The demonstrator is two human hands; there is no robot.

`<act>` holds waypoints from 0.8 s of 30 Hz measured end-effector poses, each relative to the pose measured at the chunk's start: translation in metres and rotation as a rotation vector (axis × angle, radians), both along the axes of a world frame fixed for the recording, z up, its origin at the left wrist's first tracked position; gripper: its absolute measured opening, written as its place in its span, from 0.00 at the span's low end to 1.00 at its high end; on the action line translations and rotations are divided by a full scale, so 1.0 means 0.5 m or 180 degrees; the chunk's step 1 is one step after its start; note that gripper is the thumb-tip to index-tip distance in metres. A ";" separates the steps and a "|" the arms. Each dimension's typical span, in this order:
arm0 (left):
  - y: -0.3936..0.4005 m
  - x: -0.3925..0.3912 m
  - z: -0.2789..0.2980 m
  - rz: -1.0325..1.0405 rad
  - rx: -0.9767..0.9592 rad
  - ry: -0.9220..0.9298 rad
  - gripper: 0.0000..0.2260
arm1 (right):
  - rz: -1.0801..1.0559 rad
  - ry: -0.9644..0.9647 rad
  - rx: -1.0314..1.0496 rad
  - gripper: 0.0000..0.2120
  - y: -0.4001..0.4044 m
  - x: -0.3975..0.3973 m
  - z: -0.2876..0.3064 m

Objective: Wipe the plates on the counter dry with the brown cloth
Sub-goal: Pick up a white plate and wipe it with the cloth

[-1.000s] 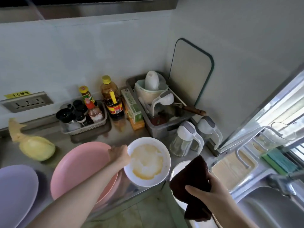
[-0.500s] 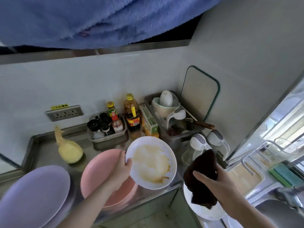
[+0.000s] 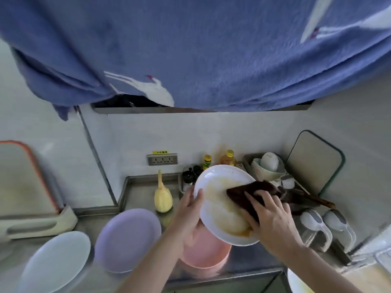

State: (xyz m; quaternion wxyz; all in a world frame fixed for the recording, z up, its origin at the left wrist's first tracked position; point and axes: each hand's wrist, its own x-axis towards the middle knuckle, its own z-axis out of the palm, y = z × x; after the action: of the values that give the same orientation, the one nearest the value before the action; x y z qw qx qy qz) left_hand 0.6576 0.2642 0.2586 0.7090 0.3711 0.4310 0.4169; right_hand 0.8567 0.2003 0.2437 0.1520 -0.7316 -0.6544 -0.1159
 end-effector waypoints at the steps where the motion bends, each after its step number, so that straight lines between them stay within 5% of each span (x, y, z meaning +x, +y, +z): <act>1: 0.001 -0.013 0.002 0.0022 -0.0017 -0.0011 0.12 | 0.0034 0.0056 -0.0012 0.23 -0.008 -0.021 0.004; 12: -0.004 -0.065 0.033 0.0158 -0.0090 -0.0394 0.12 | 0.1248 0.0805 0.0156 0.19 -0.029 -0.225 0.039; 17: 0.008 -0.128 0.083 0.0123 0.0134 -0.0312 0.15 | 0.1944 0.0155 -0.0056 0.19 -0.039 -0.144 0.080; 24: 0.002 -0.136 0.129 -0.0017 0.0315 -0.0406 0.15 | 0.1888 -0.0248 -0.0011 0.18 -0.031 -0.053 0.139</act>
State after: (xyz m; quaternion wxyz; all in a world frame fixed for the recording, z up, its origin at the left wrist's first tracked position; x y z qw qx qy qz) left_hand 0.5897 0.2652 0.3229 0.7168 0.3796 0.3629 0.4587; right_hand 0.8303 0.1846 0.3132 0.1528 -0.5037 -0.8451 -0.0934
